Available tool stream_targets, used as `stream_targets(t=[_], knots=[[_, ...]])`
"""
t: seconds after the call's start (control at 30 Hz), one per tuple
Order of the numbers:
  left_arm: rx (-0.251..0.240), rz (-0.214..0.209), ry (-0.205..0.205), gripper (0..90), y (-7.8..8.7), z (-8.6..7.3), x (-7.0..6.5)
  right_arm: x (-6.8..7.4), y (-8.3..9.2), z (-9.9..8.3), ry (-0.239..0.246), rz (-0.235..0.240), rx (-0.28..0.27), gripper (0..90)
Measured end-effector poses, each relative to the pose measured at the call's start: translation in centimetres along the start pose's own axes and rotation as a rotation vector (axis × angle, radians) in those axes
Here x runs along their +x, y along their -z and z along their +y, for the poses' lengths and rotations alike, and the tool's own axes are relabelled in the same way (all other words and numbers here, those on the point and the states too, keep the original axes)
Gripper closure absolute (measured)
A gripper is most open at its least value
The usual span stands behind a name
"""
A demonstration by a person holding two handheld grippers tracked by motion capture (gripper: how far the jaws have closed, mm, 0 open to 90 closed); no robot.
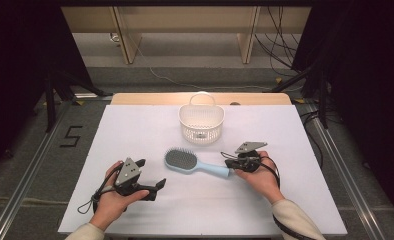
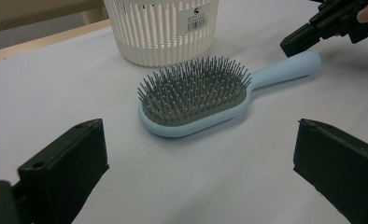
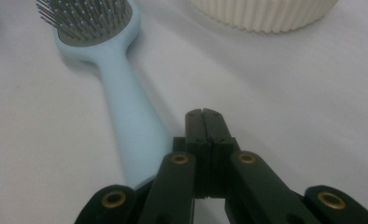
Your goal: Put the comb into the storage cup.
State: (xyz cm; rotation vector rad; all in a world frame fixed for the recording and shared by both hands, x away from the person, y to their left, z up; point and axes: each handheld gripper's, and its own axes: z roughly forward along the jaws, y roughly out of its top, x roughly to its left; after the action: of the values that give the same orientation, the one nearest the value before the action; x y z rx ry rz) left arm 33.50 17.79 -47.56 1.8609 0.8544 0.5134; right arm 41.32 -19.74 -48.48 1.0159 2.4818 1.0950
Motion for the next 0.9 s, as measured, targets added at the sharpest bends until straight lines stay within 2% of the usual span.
stream_targets(t=[0.5, 0.7, 0.9], knots=[[0.007, -0.006, 0.0, 2.5, -0.1, -0.1, -0.1, 0.5, -0.1, -0.1, 0.007, 0.034, 0.025, 90.0], [0.016, -0.008, -0.003, 2.6, 0.0, -0.1, -0.1, 1.5, 0.2, -0.4, 0.02, 0.075, 0.054, 90.0], [0.023, -0.002, -0.001, 2.7, 0.1, -0.2, -0.1, 3.6, 0.5, -0.5, 0.029, 0.126, 0.106, 90.0]])
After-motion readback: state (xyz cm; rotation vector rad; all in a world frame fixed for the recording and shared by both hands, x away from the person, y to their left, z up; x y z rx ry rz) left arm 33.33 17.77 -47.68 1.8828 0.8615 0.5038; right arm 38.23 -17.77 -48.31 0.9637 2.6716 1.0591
